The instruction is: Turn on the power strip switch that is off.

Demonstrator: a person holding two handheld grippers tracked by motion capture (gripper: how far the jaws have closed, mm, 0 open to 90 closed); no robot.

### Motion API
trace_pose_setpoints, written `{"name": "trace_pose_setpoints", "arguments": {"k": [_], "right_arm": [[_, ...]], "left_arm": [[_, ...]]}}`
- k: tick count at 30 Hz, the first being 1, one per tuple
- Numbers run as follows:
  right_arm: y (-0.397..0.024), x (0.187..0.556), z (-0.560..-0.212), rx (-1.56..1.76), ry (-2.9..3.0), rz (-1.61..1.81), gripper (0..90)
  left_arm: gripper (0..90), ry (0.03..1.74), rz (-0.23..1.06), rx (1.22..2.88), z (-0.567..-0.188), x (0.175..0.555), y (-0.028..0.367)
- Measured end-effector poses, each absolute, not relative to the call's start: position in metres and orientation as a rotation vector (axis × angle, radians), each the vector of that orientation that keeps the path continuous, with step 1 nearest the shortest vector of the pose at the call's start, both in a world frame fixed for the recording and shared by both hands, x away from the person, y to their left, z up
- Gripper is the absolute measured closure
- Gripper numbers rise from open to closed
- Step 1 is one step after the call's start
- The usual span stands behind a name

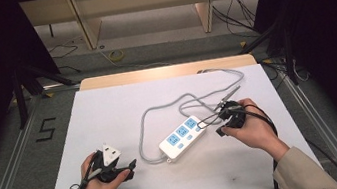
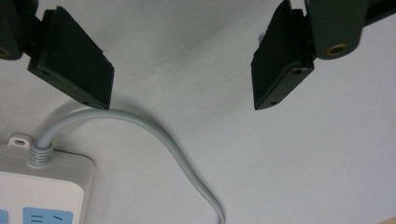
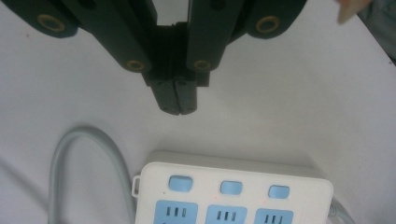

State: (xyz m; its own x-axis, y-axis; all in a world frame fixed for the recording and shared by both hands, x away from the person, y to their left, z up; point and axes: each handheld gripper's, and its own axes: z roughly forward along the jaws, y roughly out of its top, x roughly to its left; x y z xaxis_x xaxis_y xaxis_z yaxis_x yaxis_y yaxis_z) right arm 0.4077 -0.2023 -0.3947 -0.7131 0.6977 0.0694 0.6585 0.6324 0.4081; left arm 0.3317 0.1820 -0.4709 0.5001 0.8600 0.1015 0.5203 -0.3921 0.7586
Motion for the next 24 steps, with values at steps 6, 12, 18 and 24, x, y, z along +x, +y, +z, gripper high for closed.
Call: {"name": "trace_pose_setpoints", "arguments": {"k": [6, 12, 18, 24], "right_arm": [[-0.199, 0.412, -0.393, 1.146, 2.756, 0.623, 90.0], [-0.196, 0.415, -0.391, 1.145, 2.755, 0.617, 90.0], [-0.193, 0.419, -0.390, 1.139, 2.756, 0.612, 90.0], [-0.188, 0.425, -0.389, 1.134, 2.760, 0.601, 90.0]], "left_arm": [[21.0, 1.127, 0.649, 2.072, -0.471, 0.332, 0.182], [21.0, 1.128, 0.648, 2.072, -0.471, 0.332, 0.182], [21.0, 1.126, 0.648, 2.074, -0.471, 0.332, 0.182], [21.1, 1.128, 0.648, 2.071, -0.471, 0.332, 0.182]]}}
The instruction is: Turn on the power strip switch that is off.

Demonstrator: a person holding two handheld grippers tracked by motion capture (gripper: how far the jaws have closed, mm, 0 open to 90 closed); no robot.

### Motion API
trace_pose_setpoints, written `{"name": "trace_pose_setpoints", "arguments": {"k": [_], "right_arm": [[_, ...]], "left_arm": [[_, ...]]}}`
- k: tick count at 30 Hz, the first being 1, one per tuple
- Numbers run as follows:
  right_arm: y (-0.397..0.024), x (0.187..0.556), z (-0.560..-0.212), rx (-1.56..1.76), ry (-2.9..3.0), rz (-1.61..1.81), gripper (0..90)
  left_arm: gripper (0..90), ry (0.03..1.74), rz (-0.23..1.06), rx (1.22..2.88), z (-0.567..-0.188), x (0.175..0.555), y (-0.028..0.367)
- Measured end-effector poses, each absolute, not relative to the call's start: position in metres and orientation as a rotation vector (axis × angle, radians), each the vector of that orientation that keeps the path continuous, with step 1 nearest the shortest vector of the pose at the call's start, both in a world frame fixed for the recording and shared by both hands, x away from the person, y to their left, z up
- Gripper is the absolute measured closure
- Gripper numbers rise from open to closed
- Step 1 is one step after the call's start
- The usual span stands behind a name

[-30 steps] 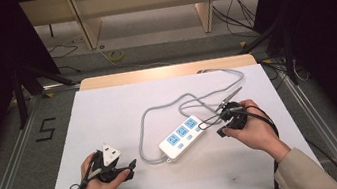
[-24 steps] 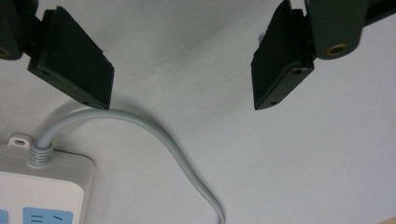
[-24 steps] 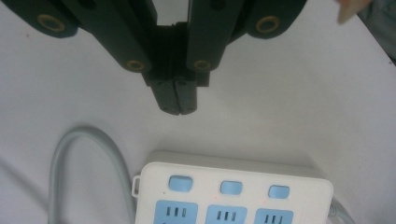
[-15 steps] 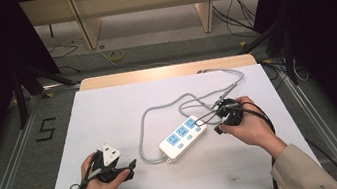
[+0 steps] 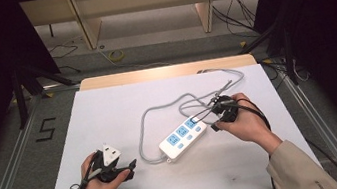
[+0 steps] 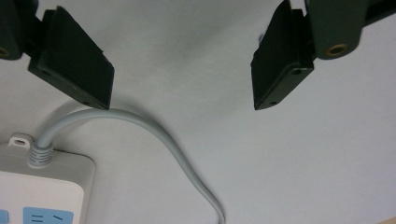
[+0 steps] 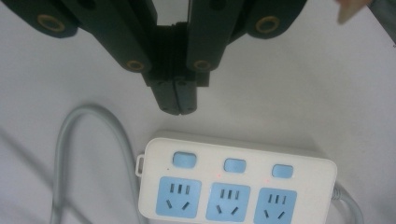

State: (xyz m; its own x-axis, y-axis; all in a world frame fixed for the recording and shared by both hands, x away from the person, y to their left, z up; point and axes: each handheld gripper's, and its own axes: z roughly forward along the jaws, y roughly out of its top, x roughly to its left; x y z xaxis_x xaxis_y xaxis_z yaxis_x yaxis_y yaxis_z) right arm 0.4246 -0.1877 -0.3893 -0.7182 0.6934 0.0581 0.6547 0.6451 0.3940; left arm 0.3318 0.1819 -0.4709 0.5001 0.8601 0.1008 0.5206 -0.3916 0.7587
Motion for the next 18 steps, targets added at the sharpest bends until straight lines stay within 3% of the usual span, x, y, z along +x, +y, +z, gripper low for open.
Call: {"name": "trace_pose_setpoints", "arguments": {"k": [18], "right_arm": [[-0.178, 0.436, -0.390, 1.131, 2.770, 0.569, 90.0]], "left_arm": [[21.1, 1.122, 0.652, 2.072, -0.471, 0.332, 0.181]]}}
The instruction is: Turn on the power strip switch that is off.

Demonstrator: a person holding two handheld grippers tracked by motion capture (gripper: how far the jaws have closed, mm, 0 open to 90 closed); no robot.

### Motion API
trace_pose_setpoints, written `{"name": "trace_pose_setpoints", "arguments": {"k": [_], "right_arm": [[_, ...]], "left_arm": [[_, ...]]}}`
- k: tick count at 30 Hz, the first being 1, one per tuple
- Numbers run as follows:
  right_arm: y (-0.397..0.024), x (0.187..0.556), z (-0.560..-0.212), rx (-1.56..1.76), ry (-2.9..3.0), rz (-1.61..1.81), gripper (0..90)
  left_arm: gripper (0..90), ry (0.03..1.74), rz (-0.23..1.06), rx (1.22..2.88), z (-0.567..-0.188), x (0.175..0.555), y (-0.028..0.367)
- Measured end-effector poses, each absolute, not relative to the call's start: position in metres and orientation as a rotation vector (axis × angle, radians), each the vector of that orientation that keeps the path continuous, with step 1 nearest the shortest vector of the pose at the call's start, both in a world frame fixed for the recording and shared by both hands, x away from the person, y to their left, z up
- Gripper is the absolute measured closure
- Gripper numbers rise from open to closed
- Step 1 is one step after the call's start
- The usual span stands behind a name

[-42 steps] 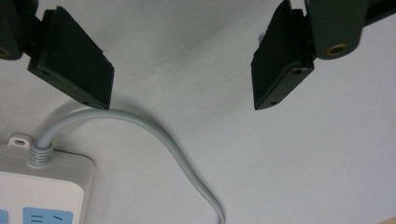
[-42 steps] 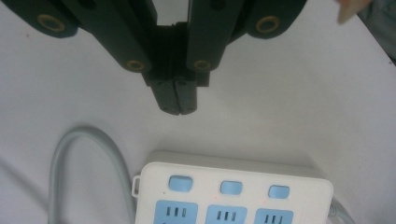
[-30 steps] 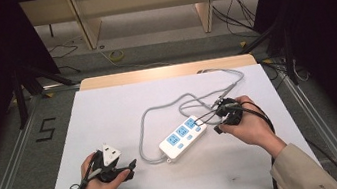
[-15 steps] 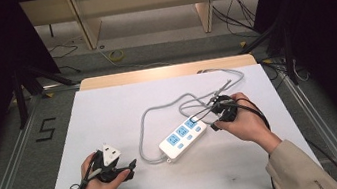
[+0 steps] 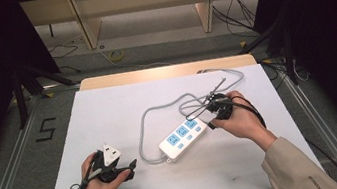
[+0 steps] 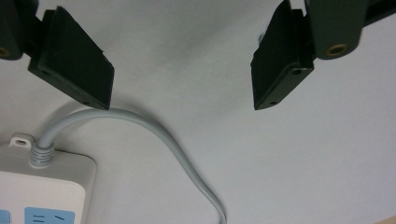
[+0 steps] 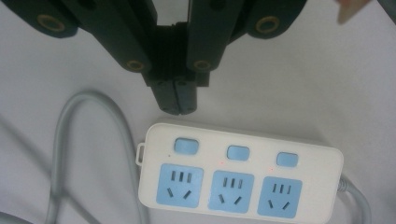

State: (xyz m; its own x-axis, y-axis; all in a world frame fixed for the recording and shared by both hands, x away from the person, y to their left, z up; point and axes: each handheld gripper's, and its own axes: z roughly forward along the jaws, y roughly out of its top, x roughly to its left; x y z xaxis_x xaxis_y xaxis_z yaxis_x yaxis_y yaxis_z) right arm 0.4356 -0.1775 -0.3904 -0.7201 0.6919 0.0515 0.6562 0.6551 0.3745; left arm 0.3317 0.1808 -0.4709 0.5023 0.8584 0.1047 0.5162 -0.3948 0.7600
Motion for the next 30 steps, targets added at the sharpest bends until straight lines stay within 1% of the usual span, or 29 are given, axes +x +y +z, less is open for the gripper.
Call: {"name": "trace_pose_setpoints", "arguments": {"k": [30], "right_arm": [[-0.156, 0.455, -0.396, 1.129, 2.792, 0.513, 90.0]], "left_arm": [[21.3, 1.126, 0.650, 2.072, -0.471, 0.332, 0.181]]}}
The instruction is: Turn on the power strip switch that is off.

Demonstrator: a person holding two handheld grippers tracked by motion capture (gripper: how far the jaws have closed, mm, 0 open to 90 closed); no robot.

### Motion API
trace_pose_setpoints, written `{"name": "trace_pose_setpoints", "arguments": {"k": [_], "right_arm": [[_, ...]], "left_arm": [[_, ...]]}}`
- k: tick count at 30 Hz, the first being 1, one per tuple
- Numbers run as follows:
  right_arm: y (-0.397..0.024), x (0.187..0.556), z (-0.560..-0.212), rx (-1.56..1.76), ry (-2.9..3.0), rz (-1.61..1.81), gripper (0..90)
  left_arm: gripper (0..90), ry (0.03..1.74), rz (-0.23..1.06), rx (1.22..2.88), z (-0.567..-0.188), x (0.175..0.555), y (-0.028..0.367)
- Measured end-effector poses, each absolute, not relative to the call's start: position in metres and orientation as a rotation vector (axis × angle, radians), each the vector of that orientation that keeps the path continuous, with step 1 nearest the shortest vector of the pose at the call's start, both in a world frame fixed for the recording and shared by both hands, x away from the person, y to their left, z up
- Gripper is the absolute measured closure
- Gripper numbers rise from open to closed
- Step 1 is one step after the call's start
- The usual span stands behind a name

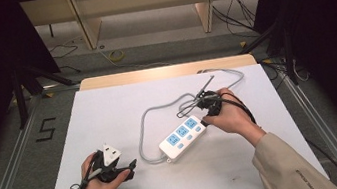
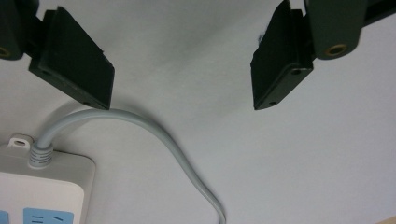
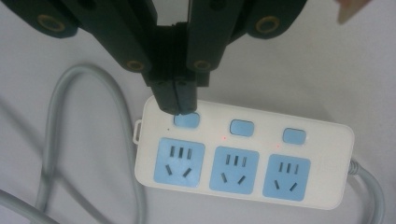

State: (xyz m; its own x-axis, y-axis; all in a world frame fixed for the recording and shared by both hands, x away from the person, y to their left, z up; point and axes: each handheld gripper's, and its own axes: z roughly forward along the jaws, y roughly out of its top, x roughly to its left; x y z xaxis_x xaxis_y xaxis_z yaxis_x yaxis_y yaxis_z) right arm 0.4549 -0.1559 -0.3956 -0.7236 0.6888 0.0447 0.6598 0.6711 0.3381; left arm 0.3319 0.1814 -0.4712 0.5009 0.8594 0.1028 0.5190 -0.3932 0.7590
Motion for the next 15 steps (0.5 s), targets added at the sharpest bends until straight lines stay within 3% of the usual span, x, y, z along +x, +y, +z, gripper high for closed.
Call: {"name": "trace_pose_setpoints", "arguments": {"k": [15], "right_arm": [[-0.1483, 0.4614, -0.3959, 1.124, 2.797, 0.498, 90.0]], "left_arm": [[21.3, 1.124, 0.651, 2.072, -0.4711, 0.3320, 0.1813]]}}
